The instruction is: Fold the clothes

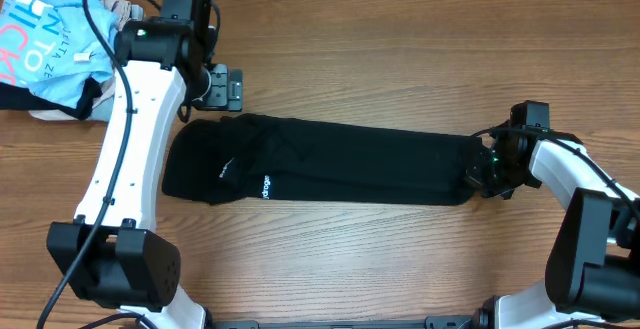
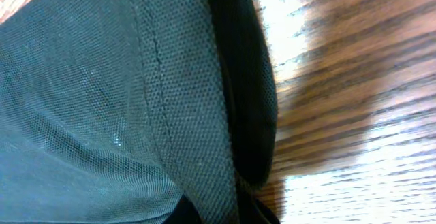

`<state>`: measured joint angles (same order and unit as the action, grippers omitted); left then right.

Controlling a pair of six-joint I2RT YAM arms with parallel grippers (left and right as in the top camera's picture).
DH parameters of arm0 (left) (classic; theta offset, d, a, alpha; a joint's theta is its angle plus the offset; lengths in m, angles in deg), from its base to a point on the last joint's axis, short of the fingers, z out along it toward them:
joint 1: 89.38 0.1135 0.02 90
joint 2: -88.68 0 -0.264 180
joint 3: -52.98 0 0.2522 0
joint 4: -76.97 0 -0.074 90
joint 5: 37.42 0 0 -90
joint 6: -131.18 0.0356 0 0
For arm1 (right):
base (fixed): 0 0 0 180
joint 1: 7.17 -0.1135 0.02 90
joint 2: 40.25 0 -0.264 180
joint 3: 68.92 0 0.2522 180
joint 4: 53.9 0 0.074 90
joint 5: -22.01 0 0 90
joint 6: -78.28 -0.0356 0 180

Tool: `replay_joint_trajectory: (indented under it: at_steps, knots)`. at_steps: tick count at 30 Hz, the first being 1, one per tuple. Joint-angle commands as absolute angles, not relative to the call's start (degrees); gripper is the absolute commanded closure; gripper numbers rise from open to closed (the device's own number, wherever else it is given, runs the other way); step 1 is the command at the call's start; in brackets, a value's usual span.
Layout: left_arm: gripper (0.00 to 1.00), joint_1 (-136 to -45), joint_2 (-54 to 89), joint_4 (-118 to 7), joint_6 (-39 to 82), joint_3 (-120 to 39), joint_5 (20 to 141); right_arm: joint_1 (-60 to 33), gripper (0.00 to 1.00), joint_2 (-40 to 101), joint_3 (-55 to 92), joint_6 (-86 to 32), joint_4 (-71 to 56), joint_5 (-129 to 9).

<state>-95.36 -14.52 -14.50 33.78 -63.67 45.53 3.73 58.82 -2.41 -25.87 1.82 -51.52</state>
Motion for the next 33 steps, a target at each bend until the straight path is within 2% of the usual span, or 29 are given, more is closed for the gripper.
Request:
replay_joint_trajectory:
  at_steps: [1,7,9,13,17,22,33]
  knots:
    - [0.0,-94.42,-14.41,-14.42,32.86,-64.43,45.99,6.13,0.96,58.93,-1.47,-28.27,2.45,-49.84]
    - [0.0,-93.5,-14.41,-14.74,33.47,-64.43,45.99,17.28,0.96,57.02,6.9,-27.33,11.67,-49.81]
    - [0.0,-93.46,-14.41,-15.64,33.45,-64.43,46.01,22.7,0.96,56.0,12.08,-21.94,16.13,-44.63]
    - [0.0,-93.46,-14.41,-16.34,33.45,-64.43,46.01,23.14,0.96,55.63,17.46,-17.13,20.83,-40.85]
    - [0.0,-93.46,-14.41,-17.24,33.45,-64.43,46.03,17.91,0.96,55.52,19.84,-14.75,24.22,-40.9]
    - [0.0,-93.46,-14.41,-17.37,33.45,-64.43,46.01,6.5,0.96,55.54,19.86,-14.77,25.2,-42.1]
    - [0.0,-93.46,-14.43,-17.69,33.45,-64.43,46.01,-19.44,0.96,57.55,19.42,-25.94,19.59,-50.56]
